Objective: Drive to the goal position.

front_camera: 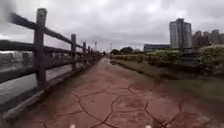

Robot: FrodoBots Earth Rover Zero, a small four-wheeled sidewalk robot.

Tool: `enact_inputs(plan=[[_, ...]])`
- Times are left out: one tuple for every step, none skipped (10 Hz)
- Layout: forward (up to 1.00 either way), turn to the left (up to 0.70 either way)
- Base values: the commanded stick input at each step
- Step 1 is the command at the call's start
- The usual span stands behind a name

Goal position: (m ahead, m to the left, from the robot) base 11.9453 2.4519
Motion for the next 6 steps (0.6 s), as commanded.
enact_inputs(plan=[[0.85, 0.01], [0.85, 0.01], [0.85, 0.01], [0.85, 0.01], [0.85, 0.01], [0.85, 0.01]])
